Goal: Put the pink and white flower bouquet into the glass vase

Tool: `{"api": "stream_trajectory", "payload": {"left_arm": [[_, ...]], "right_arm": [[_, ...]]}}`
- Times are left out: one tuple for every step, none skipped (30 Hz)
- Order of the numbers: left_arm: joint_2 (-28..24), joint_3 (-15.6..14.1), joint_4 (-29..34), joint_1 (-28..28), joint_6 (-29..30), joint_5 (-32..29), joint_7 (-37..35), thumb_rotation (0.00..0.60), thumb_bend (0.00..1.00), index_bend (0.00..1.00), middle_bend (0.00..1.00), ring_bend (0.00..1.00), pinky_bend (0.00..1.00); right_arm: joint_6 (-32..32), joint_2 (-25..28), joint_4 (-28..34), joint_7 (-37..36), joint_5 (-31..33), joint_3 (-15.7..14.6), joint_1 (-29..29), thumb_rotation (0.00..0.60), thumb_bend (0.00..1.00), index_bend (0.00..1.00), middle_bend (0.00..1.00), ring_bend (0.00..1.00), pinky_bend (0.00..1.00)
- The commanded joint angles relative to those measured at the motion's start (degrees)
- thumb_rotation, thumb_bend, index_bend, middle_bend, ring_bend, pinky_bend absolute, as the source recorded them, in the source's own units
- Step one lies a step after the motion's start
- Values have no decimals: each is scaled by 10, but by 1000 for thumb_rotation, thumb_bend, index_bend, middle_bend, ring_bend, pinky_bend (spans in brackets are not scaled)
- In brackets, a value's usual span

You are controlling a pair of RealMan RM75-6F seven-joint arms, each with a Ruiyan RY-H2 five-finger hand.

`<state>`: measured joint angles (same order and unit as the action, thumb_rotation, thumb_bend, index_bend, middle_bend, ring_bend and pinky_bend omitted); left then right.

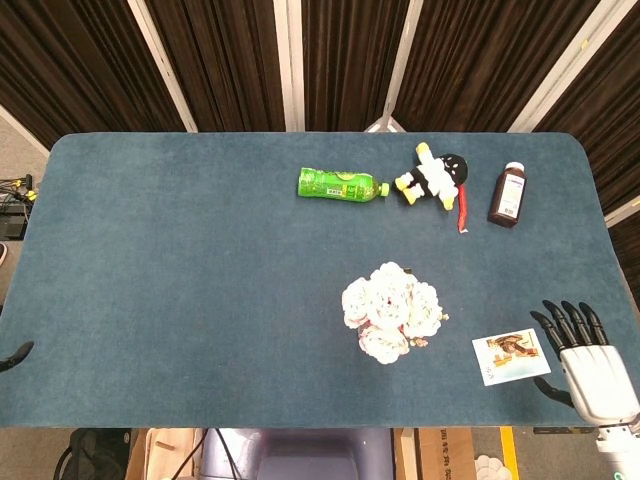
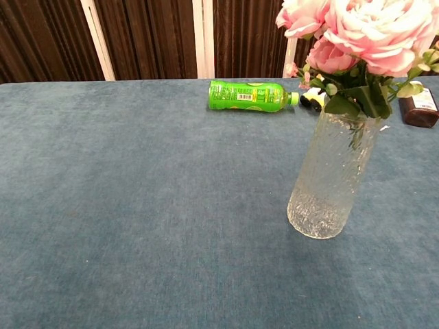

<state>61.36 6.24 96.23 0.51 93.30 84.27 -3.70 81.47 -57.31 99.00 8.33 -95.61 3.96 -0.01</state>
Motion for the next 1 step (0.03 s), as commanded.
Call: {"api": "stream_trajectory", "payload": {"left_arm": [[-1,-4,-3,-3,-5,6,3,600,172,152,0,0,0]], "right_arm": [[-5,0,8,4,9,-4,5,600,154,164,103,39,0]]}}
